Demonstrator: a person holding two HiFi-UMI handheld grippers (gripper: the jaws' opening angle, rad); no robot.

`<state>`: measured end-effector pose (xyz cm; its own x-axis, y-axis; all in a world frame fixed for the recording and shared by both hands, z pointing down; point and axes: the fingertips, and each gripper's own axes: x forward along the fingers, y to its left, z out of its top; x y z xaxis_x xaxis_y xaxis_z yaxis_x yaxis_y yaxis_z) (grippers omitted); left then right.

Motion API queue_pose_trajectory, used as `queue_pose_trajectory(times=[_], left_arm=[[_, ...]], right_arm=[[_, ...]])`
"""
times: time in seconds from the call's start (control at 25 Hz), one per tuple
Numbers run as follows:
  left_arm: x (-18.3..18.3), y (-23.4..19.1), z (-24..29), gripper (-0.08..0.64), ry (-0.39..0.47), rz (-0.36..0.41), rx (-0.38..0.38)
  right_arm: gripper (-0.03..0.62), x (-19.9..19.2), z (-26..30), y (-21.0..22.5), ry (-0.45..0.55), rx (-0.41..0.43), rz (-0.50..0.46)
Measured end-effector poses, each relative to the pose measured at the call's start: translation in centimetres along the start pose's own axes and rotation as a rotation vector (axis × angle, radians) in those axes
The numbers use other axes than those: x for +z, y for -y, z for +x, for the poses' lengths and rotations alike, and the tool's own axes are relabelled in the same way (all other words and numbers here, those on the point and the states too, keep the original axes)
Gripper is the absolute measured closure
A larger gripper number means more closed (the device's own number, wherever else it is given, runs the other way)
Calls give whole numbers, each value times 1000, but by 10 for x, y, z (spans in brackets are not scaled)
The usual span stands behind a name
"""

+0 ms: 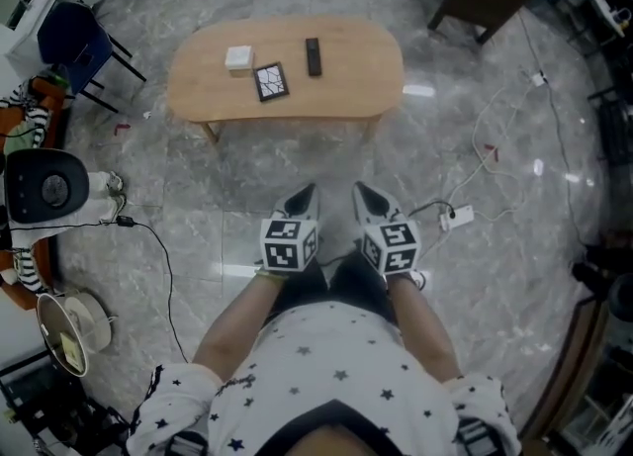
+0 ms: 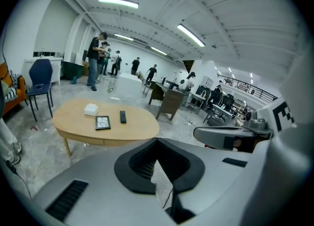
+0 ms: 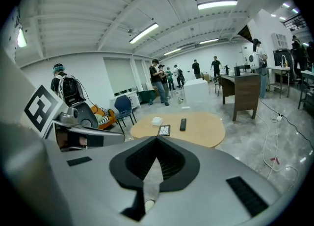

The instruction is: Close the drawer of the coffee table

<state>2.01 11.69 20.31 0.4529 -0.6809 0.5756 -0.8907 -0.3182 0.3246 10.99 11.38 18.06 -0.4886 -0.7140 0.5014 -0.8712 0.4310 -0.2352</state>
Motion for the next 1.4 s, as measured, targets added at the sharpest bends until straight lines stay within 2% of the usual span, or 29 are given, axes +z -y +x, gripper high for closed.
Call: queue_pose_trajectory(times=[0.52, 0.88, 1.4], left_arm=[[8, 9, -29, 554, 12, 25, 0], [19, 5, -29, 554, 29, 22, 4], [25, 1, -28, 554, 30, 16, -13]], right_arm=[[584, 26, -25, -15, 42, 29, -32], [584, 34, -21, -25, 55, 57, -23], [586, 47, -15, -33, 76, 54, -14]])
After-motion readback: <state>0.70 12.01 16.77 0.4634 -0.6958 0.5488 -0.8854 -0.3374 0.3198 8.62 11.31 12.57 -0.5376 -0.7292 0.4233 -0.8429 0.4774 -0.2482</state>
